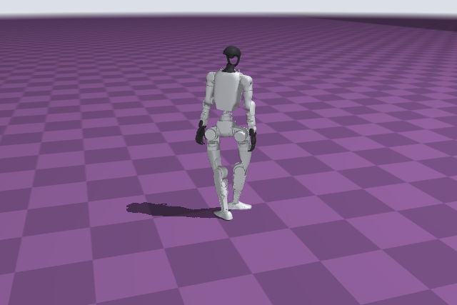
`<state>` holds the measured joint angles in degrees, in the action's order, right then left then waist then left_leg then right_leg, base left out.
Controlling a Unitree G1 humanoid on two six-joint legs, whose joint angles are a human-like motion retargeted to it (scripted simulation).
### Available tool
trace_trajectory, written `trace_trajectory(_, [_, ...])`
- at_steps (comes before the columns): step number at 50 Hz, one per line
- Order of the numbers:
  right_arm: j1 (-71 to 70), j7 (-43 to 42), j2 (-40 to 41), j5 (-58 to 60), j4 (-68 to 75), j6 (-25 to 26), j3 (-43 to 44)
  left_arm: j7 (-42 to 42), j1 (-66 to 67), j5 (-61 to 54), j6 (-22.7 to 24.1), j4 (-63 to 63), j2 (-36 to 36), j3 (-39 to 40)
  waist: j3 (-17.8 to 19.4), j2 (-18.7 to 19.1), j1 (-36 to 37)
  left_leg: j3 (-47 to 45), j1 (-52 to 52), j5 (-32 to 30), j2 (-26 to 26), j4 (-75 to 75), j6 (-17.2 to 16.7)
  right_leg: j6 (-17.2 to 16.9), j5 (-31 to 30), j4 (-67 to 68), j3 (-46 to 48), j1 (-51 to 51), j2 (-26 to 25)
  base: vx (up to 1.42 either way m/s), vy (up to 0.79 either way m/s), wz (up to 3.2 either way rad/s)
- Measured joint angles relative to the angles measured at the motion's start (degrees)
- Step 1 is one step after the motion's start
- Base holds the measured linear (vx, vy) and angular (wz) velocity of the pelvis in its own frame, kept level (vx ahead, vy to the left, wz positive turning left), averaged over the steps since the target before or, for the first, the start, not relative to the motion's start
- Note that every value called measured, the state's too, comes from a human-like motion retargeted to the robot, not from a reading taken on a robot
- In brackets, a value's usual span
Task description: Upper body actions
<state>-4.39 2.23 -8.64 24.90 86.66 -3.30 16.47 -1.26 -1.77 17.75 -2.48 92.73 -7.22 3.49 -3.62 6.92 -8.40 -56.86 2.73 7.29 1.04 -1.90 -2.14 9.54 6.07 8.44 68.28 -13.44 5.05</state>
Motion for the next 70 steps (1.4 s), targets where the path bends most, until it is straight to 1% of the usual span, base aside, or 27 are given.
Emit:
trace_trajectory(2, [0.75,-0.55,-0.66,-1.52,0.65,0.24,1.96,0.3,-1.09,0.39,-0.17,-1.16,-0.2,-0.36,-0.87,1.41,-0.83,-2.7,0.01,0.38,-0.02,0.07,-1.18,-0.71,0.14,1.09,0.0,0.76,-0.6,-0.22,0.21,-1.59])
trace_trajectory(5, [2.75,-1.13,-1.69,-4.41,2.37,0.87,5.71,0.76,-2.83,1.38,-0.51,-3.85,-0.21,-0.5,-2.24,4.09,-1.79,-5.85,0.68,0.34,-0.88,0.63,-3.56,-0.1,-0.04,1.13,-2.18,-0.58,-1.42,-0.2,0.06,-0.99])
trace_trajectory(7, [4.29,-1.65,-2.58,-6.77,4.46,1.45,7.99,0.55,-3.63,1.31,-0.04,-6.13,0.33,-0.34,-2.61,4.67,-1.81,-5.58,1.41,-0.6,-1.08,1.6,-3.88,0.68,0.9,0.13,-3.74,-0.56,-2.51,-0.08,-0.01,-0.75])
trace_trajectory(11, [6.32,-2.04,-4.08,-9.02,9.8,3.12,10.87,1.39,-3.64,-0.74,1.88,-9.58,1.36,0.11,-4.36,5.3,-0.57,-3.7,3.9,-5.85,-1.35,3.1,-4.85,0.08,2.15,0.09,-7.6,-0.08,-2.99,0.03,-0.06,-0.63])
trace_trajectory(13, [7.46,-2.05,-4.06,-8.74,10.72,4.22,11.3,1.57,-2.54,-1.06,2.16,-10.27,2.02,1.43,-6.41,4.19,0.61,-3.38,4.5,-10.4,-1.26,5.36,-3.53,-0.08,1.83,-0.84,-10.83,-0.59,-2.59,0.16,-0.12,-1.14])
trace_trajectory(15, [8.12,-2.09,-3.46,-8.44,10.74,4.94,10.89,1.5,-1.27,-1.59,2.53,-10.5,2.48,2.56,-7.61,1.07,2.31,-1.64,4.63,-15.17,-0.58,9.45,0.26,-0.09,1.0,-2.03,-15.32,-0.94,-0.95,0.09,-0.23,-1.41])
trace_trajectory(17, [7.77,-2.0,-2.49,-7.75,10.74,4.74,9.31,2.12,0.36,-2.33,2.96,-10.67,2.19,3.13,-7.39,-3.43,3.9,3.25,3.57,-18.28,0.13,16.01,4.43,-0.2,0.21,-2.09,-20.77,-1.06,1.98,0.11,-0.24,-1.78])
trace_trajectory(18, [7.34,-1.81,-1.89,-7.03,10.74,4.48,8.23,2.69,1.37,-2.52,3.06,-10.77,1.7,3.38,-7.13,-5.55,4.71,5.96,2.57,-18.7,0.28,19.83,4.71,-0.1,-0.07,-1.74,-23.71,-1.29,3.24,0.16,-0.26,-2.07])
trace_trajectory(20, [6.59,-1.02,-0.42,-4.82,9.83,4.11,5.76,3.22,3.45,-2.42,2.96,-10.47,0.86,3.8,-6.22,-8.65,6.82,15.08,-1.12,-17.17,0.9,26.92,1.47,0.42,-0.92,-1.6,-29.85,-1.34,4.16,0.17,-0.27,-2.39])
trace_trajectory(22, [5.46,0.46,1.04,-1.9,7.24,3.72,2.98,2.85,4.22,-2.07,2.38,-8.78,0.38,4.36,-4.5,-9.69,9.2,26.32,-6.17,-16.91,3.85,30.36,-2.53,1.02,-2.03,-2.21,-35.59,-0.84,2.83,0.09,-0.21,-2.47])
trace_trajectory(24, [4.03,2.12,2.27,1.46,4.18,3.06,0.12,2.38,3.84,-2.02,1.33,-6.19,0.02,5.04,-2.7,-10.11,10.2,31.37,-8.57,-15.4,4.43,31.04,-2.37,1.32,-2.84,-2.26,-39.84,-0.44,1.8,0.06,-0.21,-2.07])
trace_trajectory(28, [1.77,2.52,3.76,8.22,-0.38,1.48,-5.28,2.1,3.9,-2.62,-0.12,-2.58,0.09,6.52,-0.48,-10.65,12.36,33.12,-10.9,-9.74,1.32,25.51,2.42,1.24,-4.21,-2.32,-45.44,0.64,0.34,0.14,-0.14,-1.96])
trace_trajectory(30, [1.1,1.69,4.1,10.85,-1.57,1.17,-7.13,2.01,4.27,-3.18,-0.3,-2.1,0.53,6.95,0.31,-9.9,13.81,38.16,-12.2,-7.04,1.47,19.93,2.96,1.23,-4.42,-2.42,-47.73,1.69,-1.48,0.22,-0.11,-1.97])
trace_trajectory(33, [1.05,1.23,4.34,11.56,-2.1,0.91,-8.53,1.81,4.43,-4.12,-0.24,-2.09,1.24,7.13,1.99,-7.19,15.98,57.98,-12.97,-6.66,4.19,10.84,-1.45,1.64,-3.77,-2.23,-52.08,4.75,-6.33,0.31,-0.07,-1.79])
trace_trajectory(35, [1.82,1.81,4.19,10.58,-1.61,0.59,-8.65,1.95,4.81,-4.74,-0.21,-2.27,1.75,6.99,2.85,-6.21,15.62,68.52,-11.1,-12.29,5.72,5.35,-1.62,1.37,-3.05,-1.79,-54.67,7.41,-7.9,0.53,0.03,-0.66])
trace_trajectory(37, [2.57,2.67,3.53,9.84,-0.17,0.91,-8.31,2.91,5.38,-5.02,-0.29,-2.66,2.5,7.71,2.63,-5.71,9.79,61.69,-9.51,-7.89,3.98,8.92,-0.83,0.53,-1.94,-0.7,-52.96,9.17,-6.77,0.56,0.07,0.6])
trace_trajectory(38, [2.75,2.74,3.31,9.52,0.57,1.42,-7.95,3.56,5.2,-5.14,-0.41,-2.74,2.89,8.21,2.0,-5.15,8.73,55.84,-9.56,-8.11,1.46,8.33,-0.98,0.53,-1.53,-0.36,-52.82,9.27,-7.07,0.38,0.04,0.03])
trace_trajectory(39, [3.08,2.39,3.14,8.91,1.29,1.85,-7.41,3.84,4.96,-5.33,-0.49,-2.89,3.16,8.58,1.43,-4.75,8.0,56.63,-9.1,-8.37,2.09,7.68,-0.16,0.7,-1.3,-0.36,-52.71,9.45,-7.55,0.28,0.02,-0.41])
trace_trajectory(40, [3.49,1.84,3.0,8.16,1.98,2.24,-6.78,3.92,4.69,-5.56,-0.53,-3.06,3.37,8.88,0.87,-4.42,7.43,60.74,-8.37,-8.65,4.3,7.01,1.16,0.97,-1.15,-0.51,-52.61,9.67,-8.12,0.27,0.01,-0.66])
trace_trajectory(41, [3.3,0.85,2.58,6.6,3.61,2.15,-6.17,3.74,4.16,-5.99,-0.36,-3.36,3.42,9.09,1.18,-4.82,7.82,61.43,-7.78,-8.88,4.75,6.68,1.21,0.79,-0.99,0.14,-53.69,9.87,-7.73,0.28,0.01,-0.91])
trace_trajectory(44, [3.72,0.4,0.88,3.01,8.3,1.98,-4.58,3.81,3.57,-6.12,0.45,-5.04,3.12,8.89,0.98,-4.95,9.31,57.76,-5.87,-9.01,4.77,5.32,2.41,0.23,-0.85,1.37,-56.26,10.2,-7.54,0.35,-0.02,-1.05])
trace_trajectory(47, [4.69,1.18,-0.16,3.34,10.73,3.68,-3.21,3.82,3.43,-5.74,0.6,-5.91,2.63,8.73,-1.57,-5.06,9.08,55.71,-5.44,-9.08,5.38,3.42,3.58,-0.57,-0.86,1.65,-56.59,8.81,-7.2,0.25,-0.03,-0.5])
trace_trajectory(49, [5.23,0.81,-0.52,3.56,10.74,4.17,-2.37,3.37,2.8,-6.37,0.78,-5.63,2.22,8.83,-2.3,-4.94,8.47,54.52,-5.53,-9.19,5.45,2.79,3.94,-1.09,-0.98,1.87,-57.19,8.03,-7.15,0.13,-0.03,-0.4])
trace_trajectory(55, [5.01,1.28,0.14,3.13,9.06,3.06,-2.2,2.74,1.36,-6.67,0.4,-3.74,0.41,9.99,-1.21,-4.45,6.24,50.53,-4.52,-9.39,4.78,1.58,4.73,-1.21,-0.37,4.09,-61.02,6.23,-8.19,0.03,-0.06,-0.64])
trace_trajectory(62, [3.1,1.08,1.75,10.47,6.76,2.12,-5.3,0.16,1.71,-9.21,0.54,1.07,-1.06,10.47,-0.48,-4.65,3.58,43.11,-4.33,-9.04,2.68,0.55,4.66,-1.42,1.78,3.9,-62.25,4.36,-9.03,-0.11,-0.04,-1.04])
trace_trajectory(65, [2.78,0.76,1.95,13.25,6.57,2.18,-6.48,-0.07,1.62,-7.57,0.06,1.64,-1.03,9.63,-0.06,-4.8,2.68,39.62,-4.15,-8.67,1.59,0.24,4.51,-1.65,2.59,3.14,-60.98,3.82,-8.73,-0.2,0.0,-1.32])
trace_trajectory(70, [3.57,0.5,1.77,12.98,7.35,2.39,-5.69,0.49,1.73,-5.61,0.21,0.7,-0.25,7.94,-0.31,-5.39,1.26,33.56,-3.85,-7.82,0.04,-0.37,4.36,-2.25,4.34,1.93,-55.94,2.96,-7.35,-0.23,0.03,-1.4])
